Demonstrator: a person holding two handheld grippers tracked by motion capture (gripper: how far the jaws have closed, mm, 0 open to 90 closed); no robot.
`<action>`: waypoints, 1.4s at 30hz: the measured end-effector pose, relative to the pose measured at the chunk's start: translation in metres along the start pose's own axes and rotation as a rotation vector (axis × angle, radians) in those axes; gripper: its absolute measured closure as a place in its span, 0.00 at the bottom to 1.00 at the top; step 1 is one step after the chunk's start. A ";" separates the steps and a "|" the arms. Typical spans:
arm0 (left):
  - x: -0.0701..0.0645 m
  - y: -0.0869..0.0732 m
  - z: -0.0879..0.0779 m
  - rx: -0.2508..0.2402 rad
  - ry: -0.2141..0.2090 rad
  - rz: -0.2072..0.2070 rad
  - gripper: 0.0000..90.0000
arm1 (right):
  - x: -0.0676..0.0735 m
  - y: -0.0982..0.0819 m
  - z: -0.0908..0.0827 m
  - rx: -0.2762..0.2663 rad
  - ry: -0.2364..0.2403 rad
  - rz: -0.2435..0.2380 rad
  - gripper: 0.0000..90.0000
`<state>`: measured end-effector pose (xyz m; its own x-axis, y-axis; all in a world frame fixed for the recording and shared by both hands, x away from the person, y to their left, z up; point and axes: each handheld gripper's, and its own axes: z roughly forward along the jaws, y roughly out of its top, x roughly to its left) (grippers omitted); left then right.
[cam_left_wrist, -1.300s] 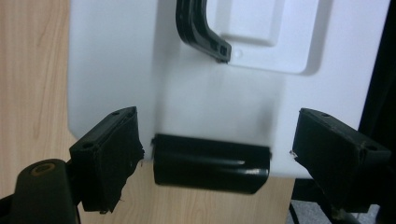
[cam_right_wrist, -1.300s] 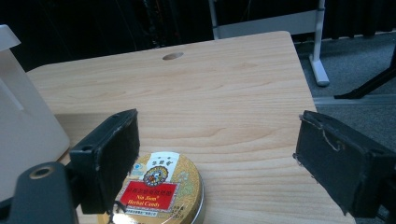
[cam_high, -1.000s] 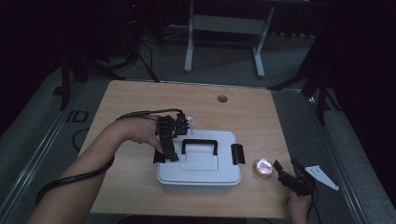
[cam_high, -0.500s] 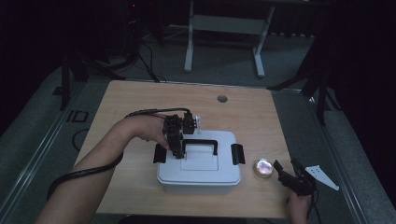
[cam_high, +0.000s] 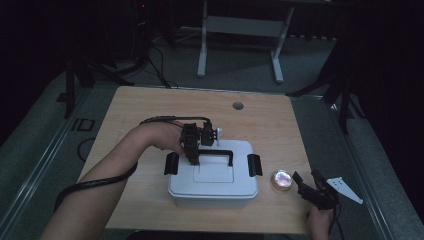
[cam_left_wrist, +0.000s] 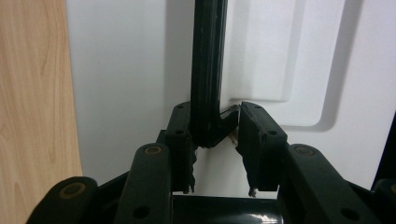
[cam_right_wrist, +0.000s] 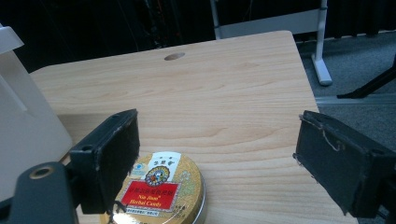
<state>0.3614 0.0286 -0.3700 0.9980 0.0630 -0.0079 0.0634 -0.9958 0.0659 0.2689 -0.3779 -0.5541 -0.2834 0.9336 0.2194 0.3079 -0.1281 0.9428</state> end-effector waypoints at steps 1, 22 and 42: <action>-0.001 0.001 0.000 0.000 -0.006 0.000 0.76 | 0.000 0.000 0.000 0.000 0.000 0.000 0.15; -0.004 0.002 -0.001 0.000 -0.019 0.029 0.93 | 0.000 0.000 0.000 -0.001 0.000 0.002 0.15; -0.006 -0.005 -0.033 -0.031 0.005 0.011 0.93 | 0.000 0.000 0.000 -0.001 0.000 0.002 0.15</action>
<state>0.3557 0.0358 -0.3375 0.9986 0.0525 -0.0016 0.0524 -0.9939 0.0969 0.2689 -0.3780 -0.5541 -0.2832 0.9332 0.2210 0.3072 -0.1301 0.9427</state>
